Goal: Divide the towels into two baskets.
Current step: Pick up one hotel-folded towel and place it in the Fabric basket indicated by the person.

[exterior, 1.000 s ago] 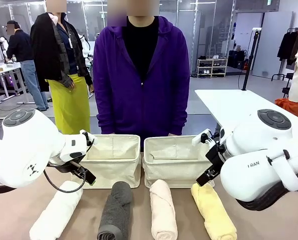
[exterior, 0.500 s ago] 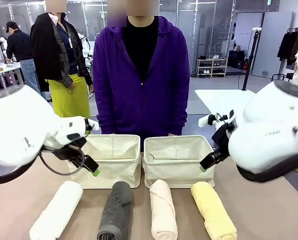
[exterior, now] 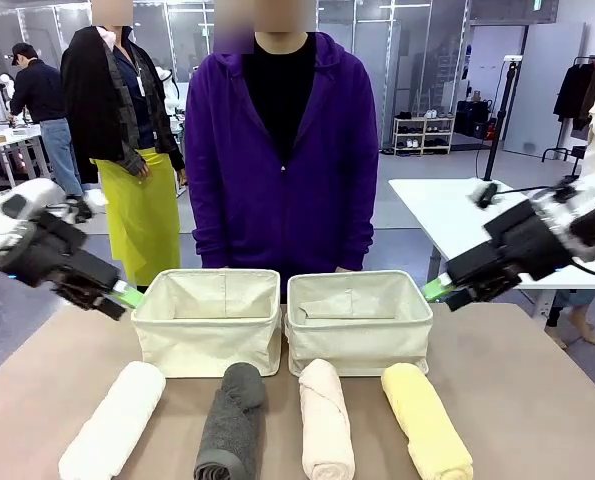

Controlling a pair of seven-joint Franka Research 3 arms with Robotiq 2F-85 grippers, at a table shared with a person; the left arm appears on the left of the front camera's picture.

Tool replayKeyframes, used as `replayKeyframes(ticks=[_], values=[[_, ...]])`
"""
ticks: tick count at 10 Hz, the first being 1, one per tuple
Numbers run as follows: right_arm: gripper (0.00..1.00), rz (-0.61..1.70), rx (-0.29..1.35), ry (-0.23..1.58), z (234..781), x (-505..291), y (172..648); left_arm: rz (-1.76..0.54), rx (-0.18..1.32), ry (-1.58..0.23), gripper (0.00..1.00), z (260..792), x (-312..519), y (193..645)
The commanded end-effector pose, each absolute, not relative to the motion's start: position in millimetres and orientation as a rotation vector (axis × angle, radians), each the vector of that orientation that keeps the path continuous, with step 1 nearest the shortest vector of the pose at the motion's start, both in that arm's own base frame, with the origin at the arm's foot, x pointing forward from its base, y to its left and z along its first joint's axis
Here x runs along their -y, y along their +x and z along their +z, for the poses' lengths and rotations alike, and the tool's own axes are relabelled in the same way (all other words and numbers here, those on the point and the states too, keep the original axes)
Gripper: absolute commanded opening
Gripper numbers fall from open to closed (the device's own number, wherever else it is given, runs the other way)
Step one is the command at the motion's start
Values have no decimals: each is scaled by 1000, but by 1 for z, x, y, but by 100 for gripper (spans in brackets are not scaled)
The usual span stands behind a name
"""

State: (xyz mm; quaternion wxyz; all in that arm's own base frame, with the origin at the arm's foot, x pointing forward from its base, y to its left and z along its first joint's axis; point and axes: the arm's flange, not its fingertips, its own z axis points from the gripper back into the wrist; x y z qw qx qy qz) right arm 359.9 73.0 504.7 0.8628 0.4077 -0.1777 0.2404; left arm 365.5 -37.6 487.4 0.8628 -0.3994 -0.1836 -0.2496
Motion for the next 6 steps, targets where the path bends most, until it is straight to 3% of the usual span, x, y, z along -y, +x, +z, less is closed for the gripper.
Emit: replayKeyframes(ticks=[1, 6], values=[[100, 365, 330, 989, 493, -18, 359, -416, 399, -980, 100, 472, -13, 362], [100, -125, 550, 1151, 469, 172, 300, -87, 674, -1087, 100, 450, -169, 289]])
